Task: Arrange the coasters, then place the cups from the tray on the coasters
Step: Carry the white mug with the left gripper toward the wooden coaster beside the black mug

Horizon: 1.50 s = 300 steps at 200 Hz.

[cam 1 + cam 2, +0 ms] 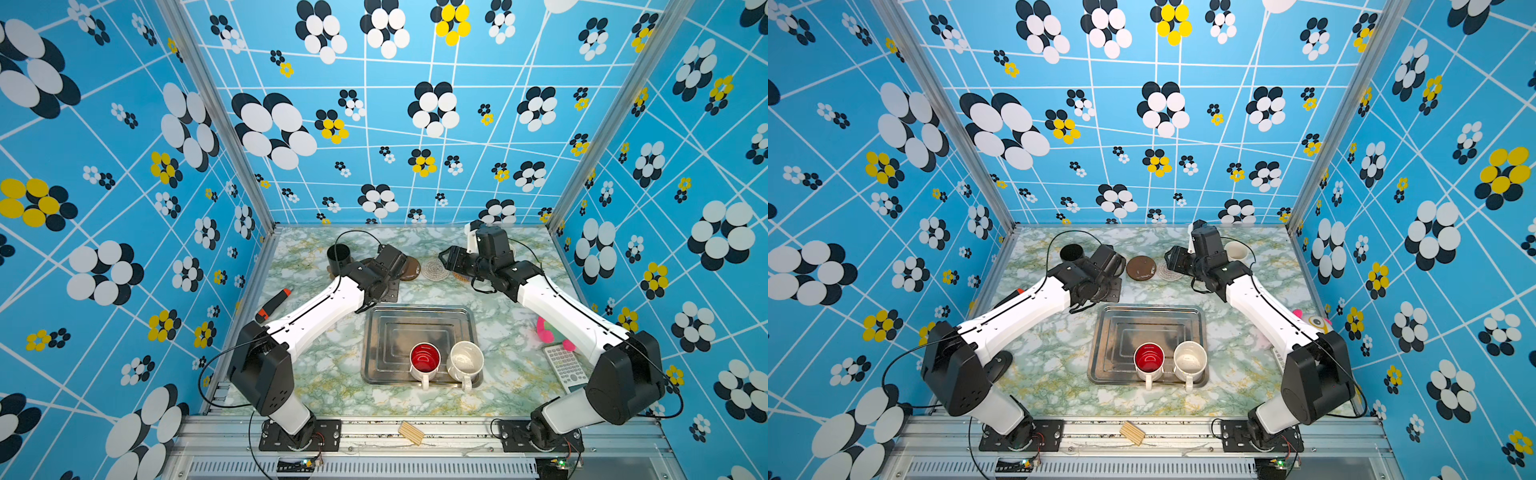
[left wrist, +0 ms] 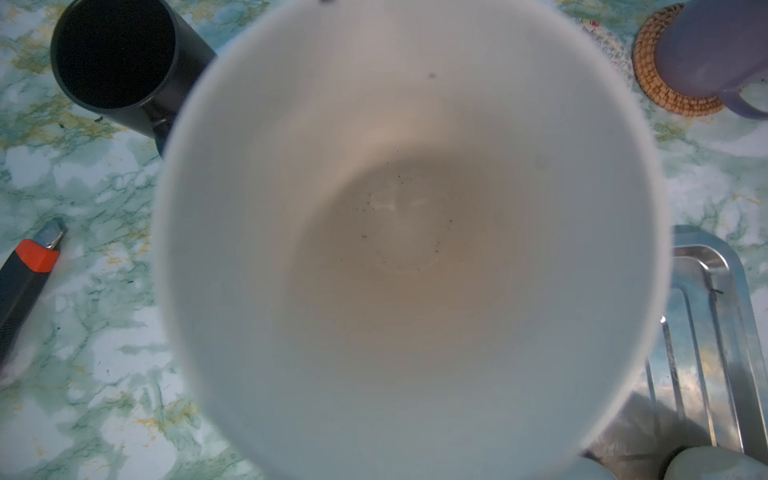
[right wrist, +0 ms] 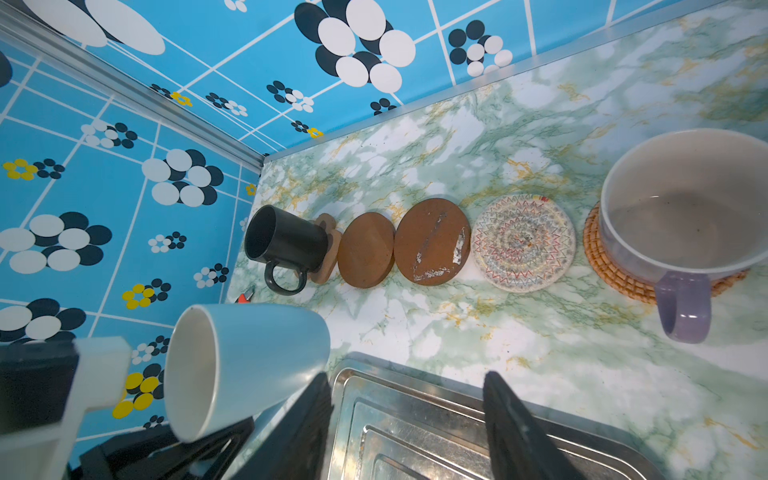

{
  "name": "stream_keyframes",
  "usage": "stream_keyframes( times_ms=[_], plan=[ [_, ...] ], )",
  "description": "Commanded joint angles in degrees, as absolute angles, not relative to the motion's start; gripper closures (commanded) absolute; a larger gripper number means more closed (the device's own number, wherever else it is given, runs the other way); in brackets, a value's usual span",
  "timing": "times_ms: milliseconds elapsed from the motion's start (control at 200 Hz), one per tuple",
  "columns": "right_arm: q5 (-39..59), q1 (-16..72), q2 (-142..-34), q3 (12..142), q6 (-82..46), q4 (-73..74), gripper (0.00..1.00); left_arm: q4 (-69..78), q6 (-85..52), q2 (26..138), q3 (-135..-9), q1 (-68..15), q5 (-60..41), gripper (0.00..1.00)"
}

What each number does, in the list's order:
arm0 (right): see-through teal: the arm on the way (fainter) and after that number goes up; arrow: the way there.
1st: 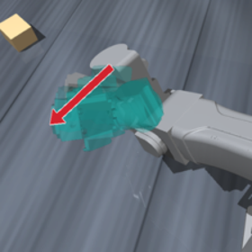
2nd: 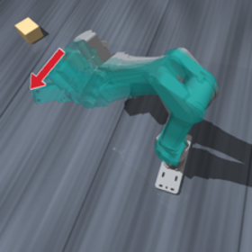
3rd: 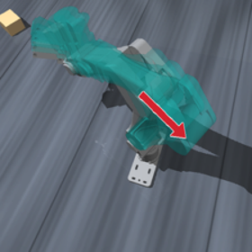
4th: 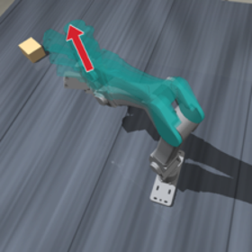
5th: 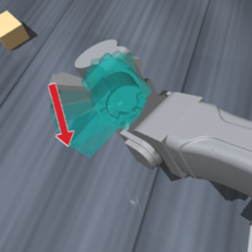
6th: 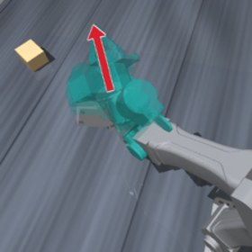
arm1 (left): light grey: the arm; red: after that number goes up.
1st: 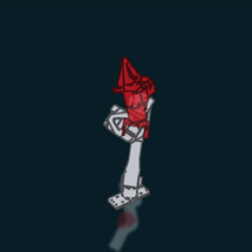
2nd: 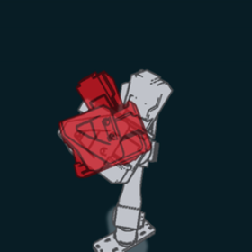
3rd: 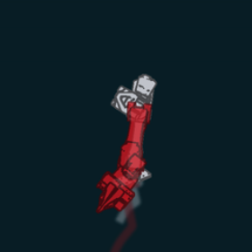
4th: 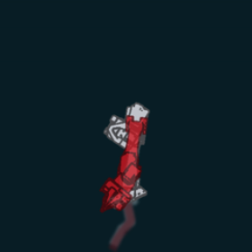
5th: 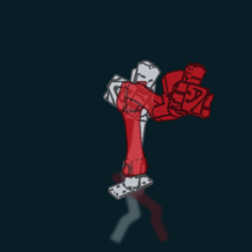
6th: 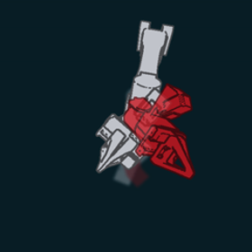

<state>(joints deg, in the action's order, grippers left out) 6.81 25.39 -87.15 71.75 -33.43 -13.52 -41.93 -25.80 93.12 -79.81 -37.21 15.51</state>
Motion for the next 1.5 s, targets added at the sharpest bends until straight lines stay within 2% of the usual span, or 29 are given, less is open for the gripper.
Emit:
stream_keyframes(
  times_ms=[0, 780, 1495],
  plan=[
    [8.19, 25.66, -85.43, 71.57, -32.77, -14.16, 0.40, -39.52, -23.50, 95.39, -85.26, -35.53, 15.35, 1.00],
    [7.83, 25.64, -85.52, 71.64, -31.66, -15.30, 0.40, -39.47, -21.17, 112.54, -102.14, -26.74, 11.16, 1.00],
    [8.35, 25.58, -86.99, 71.72, -31.03, -15.17, 0.40, -38.85, -22.38, 116.83, -102.25, -24.62, 10.46, 1.00]
  ],
)
